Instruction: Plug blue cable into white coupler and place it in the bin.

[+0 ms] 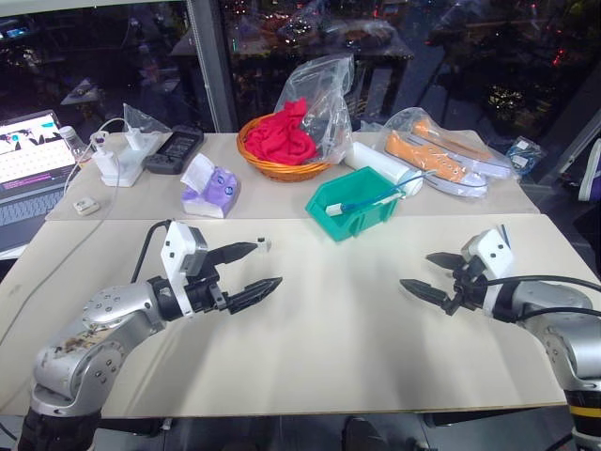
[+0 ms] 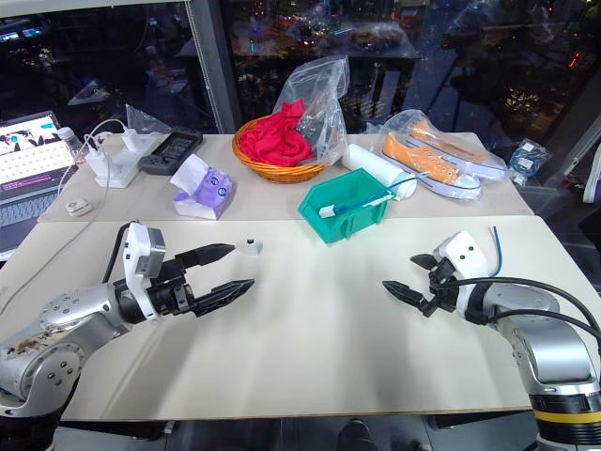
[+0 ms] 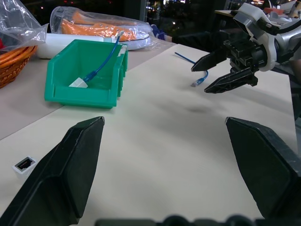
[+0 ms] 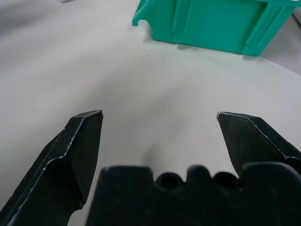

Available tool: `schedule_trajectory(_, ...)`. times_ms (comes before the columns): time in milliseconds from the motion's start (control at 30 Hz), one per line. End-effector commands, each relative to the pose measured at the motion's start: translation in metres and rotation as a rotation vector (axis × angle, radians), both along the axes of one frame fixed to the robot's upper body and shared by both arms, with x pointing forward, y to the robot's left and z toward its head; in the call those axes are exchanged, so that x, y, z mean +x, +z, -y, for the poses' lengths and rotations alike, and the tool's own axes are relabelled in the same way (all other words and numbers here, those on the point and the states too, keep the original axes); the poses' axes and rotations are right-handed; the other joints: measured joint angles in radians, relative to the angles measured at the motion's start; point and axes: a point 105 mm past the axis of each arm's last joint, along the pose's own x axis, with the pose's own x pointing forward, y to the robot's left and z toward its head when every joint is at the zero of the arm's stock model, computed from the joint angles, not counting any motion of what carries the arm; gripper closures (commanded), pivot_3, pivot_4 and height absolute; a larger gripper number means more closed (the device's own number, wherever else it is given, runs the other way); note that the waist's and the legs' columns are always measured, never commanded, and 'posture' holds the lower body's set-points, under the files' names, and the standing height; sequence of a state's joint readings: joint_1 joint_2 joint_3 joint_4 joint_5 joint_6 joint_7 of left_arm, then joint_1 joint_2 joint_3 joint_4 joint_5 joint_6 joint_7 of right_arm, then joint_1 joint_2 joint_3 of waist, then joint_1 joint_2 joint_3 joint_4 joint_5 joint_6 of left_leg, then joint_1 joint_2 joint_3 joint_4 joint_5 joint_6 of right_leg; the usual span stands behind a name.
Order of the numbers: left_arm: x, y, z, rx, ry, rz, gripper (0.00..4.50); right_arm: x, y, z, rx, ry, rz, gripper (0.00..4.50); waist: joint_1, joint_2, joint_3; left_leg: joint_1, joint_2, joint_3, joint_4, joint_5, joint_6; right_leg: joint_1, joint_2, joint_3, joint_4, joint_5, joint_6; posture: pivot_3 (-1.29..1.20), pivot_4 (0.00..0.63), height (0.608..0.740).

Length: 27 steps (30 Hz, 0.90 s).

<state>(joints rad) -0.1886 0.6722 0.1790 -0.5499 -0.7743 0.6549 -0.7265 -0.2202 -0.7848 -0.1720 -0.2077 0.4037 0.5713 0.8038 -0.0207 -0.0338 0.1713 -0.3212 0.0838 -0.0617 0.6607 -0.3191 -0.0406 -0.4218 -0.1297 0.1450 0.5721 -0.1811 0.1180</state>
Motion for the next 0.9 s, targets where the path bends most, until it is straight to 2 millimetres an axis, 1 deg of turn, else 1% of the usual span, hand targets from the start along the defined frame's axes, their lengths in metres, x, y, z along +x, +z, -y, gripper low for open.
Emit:
schedule_trajectory(33,-0.003,0.005,0.004,-0.012,-0.033,0.020,0.06,-0.001,0.012,0.002,-0.038,0.015,0.060,0.00,0.000,0.000,0.000,0.000,0.000,0.000,0.000,0.000,0.000,0.000,0.000,0.000,0.000,0.000,0.000,0.00,0.150,0.728)
schedule_trajectory(133,-0.008,0.003,0.011,-0.001,-0.087,0.014,0.06,-0.005,0.013,0.014,-0.157,0.047,0.035,0.00,0.001,0.000,0.000,0.000,0.000,0.000,0.000,0.000,0.000,0.000,0.000,0.000,0.000,0.000,0.000,0.00,0.150,0.728)
schedule_trajectory(300,-0.010,-0.001,0.016,0.000,-0.121,0.002,0.06,0.000,0.028,0.045,-0.351,0.056,-0.027,0.00,0.000,0.000,0.000,0.000,0.000,0.000,0.000,0.000,0.000,0.000,0.000,-0.001,-0.001,0.000,0.000,0.00,0.150,0.728)
schedule_trajectory(400,-0.009,-0.003,0.018,-0.001,-0.125,-0.002,0.06,0.010,0.032,0.067,-0.503,-0.027,-0.093,0.00,-0.007,0.000,0.000,0.000,0.000,0.000,0.000,0.000,0.000,0.000,0.000,-0.001,0.000,0.000,0.000,0.00,0.150,0.728)
schedule_trajectory(533,-0.008,-0.004,0.021,-0.006,-0.128,-0.002,0.06,0.023,0.037,0.074,-0.627,-0.049,-0.153,0.00,-0.023,0.000,0.000,0.000,0.000,-0.001,0.000,0.000,0.000,0.000,0.000,-0.001,0.000,0.000,0.000,0.00,0.150,0.728)
schedule_trajectory(633,-0.008,-0.005,0.022,-0.008,-0.130,-0.003,0.06,0.035,0.041,0.068,-0.617,-0.042,-0.183,0.00,-0.029,0.000,0.000,0.000,0.000,-0.001,0.000,0.001,-0.001,-0.001,0.000,-0.001,-0.001,0.000,0.000,0.00,0.150,0.728)
schedule_trajectory(733,-0.008,-0.006,0.023,0.004,-0.127,0.005,0.06,0.045,0.037,0.073,-0.682,-0.031,-0.221,0.00,-0.029,0.000,0.000,0.000,0.000,-0.002,0.000,0.001,-0.002,-0.001,0.000,-0.002,-0.001,0.000,0.001,0.00,0.150,0.728)
schedule_trajectory(833,-0.010,-0.006,0.023,-0.002,-0.124,0.004,0.06,0.058,0.037,0.079,-0.709,-0.049,-0.248,0.00,-0.029,0.000,0.000,0.000,0.000,-0.002,0.000,0.001,-0.002,-0.001,0.000,-0.002,-0.002,0.000,0.001,0.00,0.150,0.728)
schedule_trajectory(900,-0.011,-0.007,0.023,-0.005,-0.122,0.001,0.06,0.061,0.034,0.080,-0.719,-0.028,-0.277,0.00,-0.029,0.001,0.000,0.000,0.000,-0.002,0.000,0.001,-0.002,-0.001,0.000,-0.003,-0.003,0.000,0.001,0.00,0.150,0.728)
